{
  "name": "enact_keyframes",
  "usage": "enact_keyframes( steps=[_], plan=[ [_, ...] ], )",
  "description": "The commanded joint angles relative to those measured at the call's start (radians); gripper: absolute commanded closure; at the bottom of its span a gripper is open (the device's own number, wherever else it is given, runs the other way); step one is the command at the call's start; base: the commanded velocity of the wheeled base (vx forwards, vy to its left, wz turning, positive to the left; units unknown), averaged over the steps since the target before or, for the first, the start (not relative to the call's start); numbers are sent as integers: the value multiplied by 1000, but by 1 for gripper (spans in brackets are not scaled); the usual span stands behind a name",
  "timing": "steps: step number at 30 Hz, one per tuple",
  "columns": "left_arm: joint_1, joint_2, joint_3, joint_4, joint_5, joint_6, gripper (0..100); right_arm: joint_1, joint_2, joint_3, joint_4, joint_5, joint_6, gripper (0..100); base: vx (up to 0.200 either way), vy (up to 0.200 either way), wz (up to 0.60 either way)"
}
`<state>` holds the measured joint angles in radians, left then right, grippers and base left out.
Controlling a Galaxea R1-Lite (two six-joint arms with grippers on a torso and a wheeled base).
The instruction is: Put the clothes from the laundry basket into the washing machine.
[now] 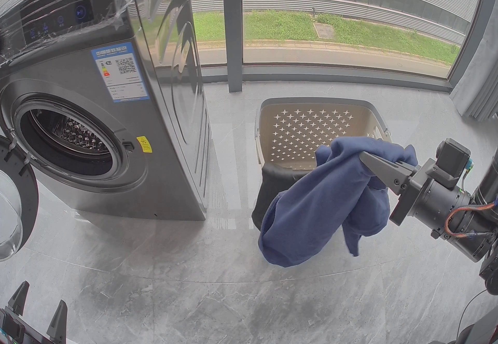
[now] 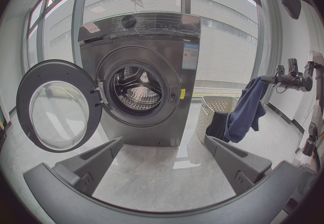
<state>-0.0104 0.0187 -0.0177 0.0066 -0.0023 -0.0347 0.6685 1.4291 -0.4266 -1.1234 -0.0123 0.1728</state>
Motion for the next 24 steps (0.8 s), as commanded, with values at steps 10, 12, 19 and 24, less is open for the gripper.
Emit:
enact_keyframes(
  steps=[10, 12, 19, 24],
  plan=[
    [4, -8, 15, 0, 1, -4, 0, 3, 2, 3, -1, 0, -2, 100, 0, 140, 0],
    [4, -8, 15, -2, 1, -4, 0, 3, 2, 3, -1, 0, -2, 100, 0, 0, 0],
    [1, -3, 15, -2, -1, 4, 0, 3, 4, 5, -1, 0, -2, 100, -86, 0, 0],
    [0, 0, 15, -2, -1, 6, 0, 3, 7, 12, 1, 0, -2, 100, -200, 0, 0]
  ],
)
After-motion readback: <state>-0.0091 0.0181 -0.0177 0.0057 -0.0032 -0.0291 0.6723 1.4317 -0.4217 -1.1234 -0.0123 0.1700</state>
